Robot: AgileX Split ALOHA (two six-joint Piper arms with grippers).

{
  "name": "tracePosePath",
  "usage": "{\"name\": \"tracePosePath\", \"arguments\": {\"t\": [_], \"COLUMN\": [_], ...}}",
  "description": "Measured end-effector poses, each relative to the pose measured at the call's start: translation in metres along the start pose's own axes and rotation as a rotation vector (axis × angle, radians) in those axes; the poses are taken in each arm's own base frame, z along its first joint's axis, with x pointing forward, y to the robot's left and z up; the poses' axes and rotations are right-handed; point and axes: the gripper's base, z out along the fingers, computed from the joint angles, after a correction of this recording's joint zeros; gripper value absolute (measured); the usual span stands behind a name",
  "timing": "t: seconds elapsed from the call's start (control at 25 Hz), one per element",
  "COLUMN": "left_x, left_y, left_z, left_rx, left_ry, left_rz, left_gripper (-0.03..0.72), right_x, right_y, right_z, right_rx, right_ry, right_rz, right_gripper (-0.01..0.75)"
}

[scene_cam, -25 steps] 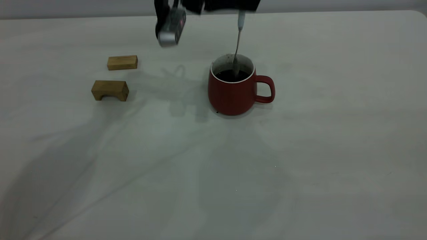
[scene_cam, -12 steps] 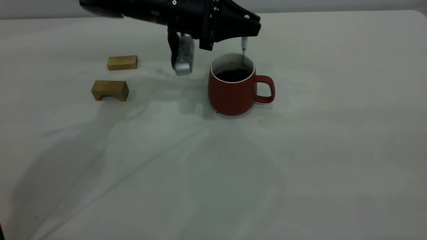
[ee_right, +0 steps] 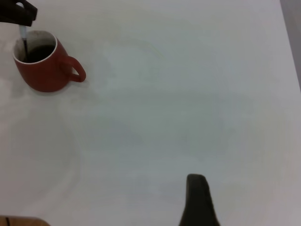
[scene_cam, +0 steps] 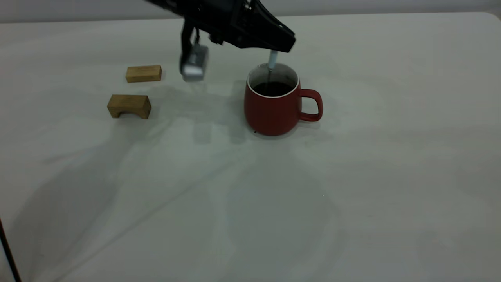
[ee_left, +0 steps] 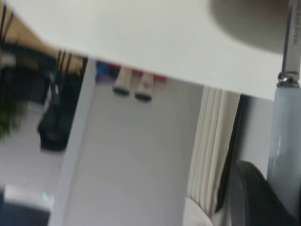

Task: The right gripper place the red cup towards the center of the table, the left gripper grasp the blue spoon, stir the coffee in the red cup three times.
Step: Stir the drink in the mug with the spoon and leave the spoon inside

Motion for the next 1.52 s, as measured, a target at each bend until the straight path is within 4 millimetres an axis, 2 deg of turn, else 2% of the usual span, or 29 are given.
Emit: {"name": "tracePosePath", "arguments": {"t": [0.24, 0.44, 0.52, 0.64, 0.76, 0.88, 1.04, 1.16, 1.28, 1.52], "left_x": [-0.005, -0.01, -0.01, -0.004, 0.001, 0.0, -0.005, -0.014, -0.016, -0.012], "left_y": [-0.003, -0.002, 0.001, 0.003, 0.005, 0.005, 0.004, 0.003, 0.0, -0.004], "left_z": [0.001, 0.009, 0.011, 0.011, 0.01, 0.01, 0.011, 0.012, 0.01, 0.008], "left_rx": [0.011, -0.002, -0.014, -0.023, -0.051, -0.092, -0.107, -0.094, -0.084, -0.063], "left_ry": [-0.036, 0.067, 0.129, 0.238, 0.289, 0.268, 0.185, 0.079, 0.001, -0.003], "left_rz": [0.246, 0.544, 0.598, 0.544, 0.373, 0.141, -0.048, -0.039, 0.073, 0.284], "left_gripper": [0.151, 0.148, 0.145, 0.142, 0.139, 0.139, 0.113, 0.113, 0.112, 0.111], "right_x": [0.0, 0.0, 0.0, 0.0, 0.0, 0.0, 0.0, 0.0, 0.0, 0.0], "right_y": [0.0, 0.0, 0.0, 0.0, 0.0, 0.0, 0.0, 0.0, 0.0, 0.0], "right_z": [0.0, 0.0, 0.0, 0.0, 0.0, 0.0, 0.0, 0.0, 0.0, 0.0], "right_rx": [0.0, 0.0, 0.0, 0.0, 0.0, 0.0, 0.0, 0.0, 0.0, 0.0], "right_ry": [0.0, 0.0, 0.0, 0.0, 0.0, 0.0, 0.0, 0.0, 0.0, 0.0], "right_rz": [0.0, 0.0, 0.0, 0.0, 0.0, 0.0, 0.0, 0.0, 0.0, 0.0], "right_gripper": [0.586, 0.586, 0.586, 0.586, 0.586, 0.586, 0.586, 0.586, 0.586, 0.586]}}
